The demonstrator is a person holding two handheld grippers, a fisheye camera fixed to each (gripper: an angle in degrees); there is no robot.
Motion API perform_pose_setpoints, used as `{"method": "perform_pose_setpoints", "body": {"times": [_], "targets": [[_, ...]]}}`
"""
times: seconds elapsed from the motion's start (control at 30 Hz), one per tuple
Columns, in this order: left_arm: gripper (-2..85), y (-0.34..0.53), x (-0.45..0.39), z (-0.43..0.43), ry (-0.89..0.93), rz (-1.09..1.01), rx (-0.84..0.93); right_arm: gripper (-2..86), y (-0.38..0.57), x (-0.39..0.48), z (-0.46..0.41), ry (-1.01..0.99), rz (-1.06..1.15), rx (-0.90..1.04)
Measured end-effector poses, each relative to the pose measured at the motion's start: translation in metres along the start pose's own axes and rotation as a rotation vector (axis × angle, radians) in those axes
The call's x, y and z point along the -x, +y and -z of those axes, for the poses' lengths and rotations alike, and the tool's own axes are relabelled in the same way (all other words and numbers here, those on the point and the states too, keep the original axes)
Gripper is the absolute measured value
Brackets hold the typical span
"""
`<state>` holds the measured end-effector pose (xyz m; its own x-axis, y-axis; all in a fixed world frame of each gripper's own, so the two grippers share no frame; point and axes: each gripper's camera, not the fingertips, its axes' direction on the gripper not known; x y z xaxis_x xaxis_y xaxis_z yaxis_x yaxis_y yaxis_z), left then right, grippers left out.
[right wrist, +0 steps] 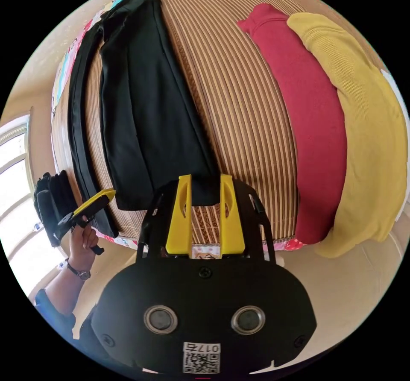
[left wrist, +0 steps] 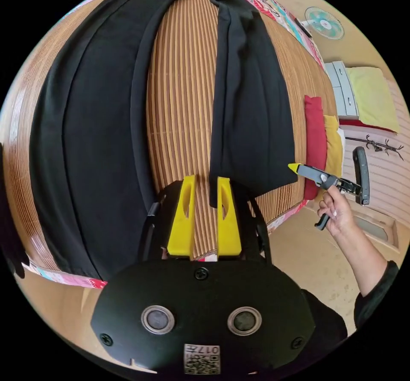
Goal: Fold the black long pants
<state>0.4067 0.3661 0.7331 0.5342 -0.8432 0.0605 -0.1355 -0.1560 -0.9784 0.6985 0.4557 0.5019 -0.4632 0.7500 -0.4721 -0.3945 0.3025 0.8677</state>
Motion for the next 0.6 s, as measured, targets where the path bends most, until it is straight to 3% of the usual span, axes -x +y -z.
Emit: {"method": "perform_pose_setpoints", "body": {"times": [0.13, 0.3, 0.5, 0.6], "targets": [[0.8, 0.016, -0.009, -0.036, 0.087, -0.068, 0.087, 3.8, 0.020, 0.001, 0.016, -0.009, 0.013, 0.027], [-0.2, 0.074, 0.001, -0.051, 0.216, -0.068, 0.048, 2.8, 0.095, -0.020, 0.061, -0.079, 0.094, -0.041], [1.6, 0.107, 0.019, -0.125, 0.119, 0.148, 0.177, 2.4, 0.129, -0.035, 0.057, -0.124, 0.066, 0.057], [7.6, 0.106, 0.016, -0.107, 0.086, 0.171, 0.066, 2.4, 0.142, -0.023, 0.087, -0.153, 0.077, 0.011]]}}
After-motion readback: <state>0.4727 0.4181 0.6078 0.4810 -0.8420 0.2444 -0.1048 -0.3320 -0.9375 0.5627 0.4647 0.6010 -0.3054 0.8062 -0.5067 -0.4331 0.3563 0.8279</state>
